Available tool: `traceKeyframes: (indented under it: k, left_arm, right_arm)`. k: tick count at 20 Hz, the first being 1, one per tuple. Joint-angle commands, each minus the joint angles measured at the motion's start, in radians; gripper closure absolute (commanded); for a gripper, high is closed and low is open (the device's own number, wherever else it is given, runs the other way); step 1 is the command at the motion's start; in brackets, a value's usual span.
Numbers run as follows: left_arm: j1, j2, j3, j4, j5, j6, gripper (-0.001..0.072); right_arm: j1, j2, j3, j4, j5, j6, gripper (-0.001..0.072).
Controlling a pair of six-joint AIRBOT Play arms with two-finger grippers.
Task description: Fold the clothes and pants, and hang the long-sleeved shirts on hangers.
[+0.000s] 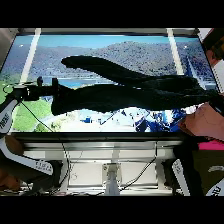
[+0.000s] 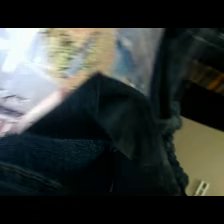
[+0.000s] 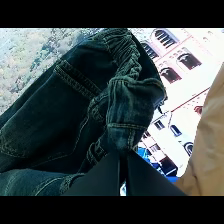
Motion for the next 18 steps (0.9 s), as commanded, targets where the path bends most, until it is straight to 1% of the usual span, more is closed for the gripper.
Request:
traceKeyframes:
  k: [1, 3, 6, 8, 9, 10, 12, 13, 15, 17, 18]
  left_arm:
    - [0.001, 0.056, 0.039, -0.092, -0.024, 0.159, 0.0689]
    - [0.001, 0.092, 0.091, -0.031, -0.024, 0.204, 0.0689]
    - [0.001, 0.147, 0.2, 0.124, -0.004, 0.308, 0.0689]
    - [0.001, 0.185, 0.282, 0.243, 0.016, 0.325, 0.069]
    - [0.001, 0.204, 0.32, 0.298, 0.013, 0.347, 0.069]
    - [0.001, 0.23, 0.349, 0.354, 0.003, 0.372, 0.069]
    - [0.001, 0.291, 0.367, 0.428, -0.042, 0.462, 0.069]
    - [0.001, 0.319, 0.367, 0.463, -0.079, 0.494, 0.069]
    - [0.001, 0.365, 0.367, 0.522, -0.185, 0.497, 0.069]
    - [0.001, 0.384, 0.367, 0.542, -0.316, 0.5, 0.0689]
    - [0.001, 0.385, 0.367, 0.559, -0.387, 0.5, 0.0689]
  right_arm:
    - [0.0, 0.001, 0.0, 0.006, -0.05, 0.0, 0.0688]
    - [0.001, 0.001, 0.0, 0.023, -0.084, 0.0, 0.0688]
    - [0.001, 0.001, 0.0, 0.031, -0.159, 0.0, 0.0688]
    - [0.001, 0.0, 0.006, 0.078, -0.202, 0.0, 0.0688]
    - [0.001, 0.0, 0.02, 0.104, -0.184, 0.0, 0.0688]
    - [0.001, 0.0, 0.042, 0.107, -0.141, 0.0, 0.0689]
    - [0.0, 0.001, 0.095, 0.076, -0.034, 0.003, 0.0688]
    - [0.0, 0.001, 0.117, 0.064, 0.023, 0.014, 0.0688]
    - [0.0, 0.001, 0.152, 0.005, 0.141, 0.034, 0.0688]
    - [0.0, 0.001, 0.162, -0.116, 0.252, 0.038, 0.0688]
    - [0.0, 0.001, 0.162, -0.199, 0.306, 0.07, 0.0688]
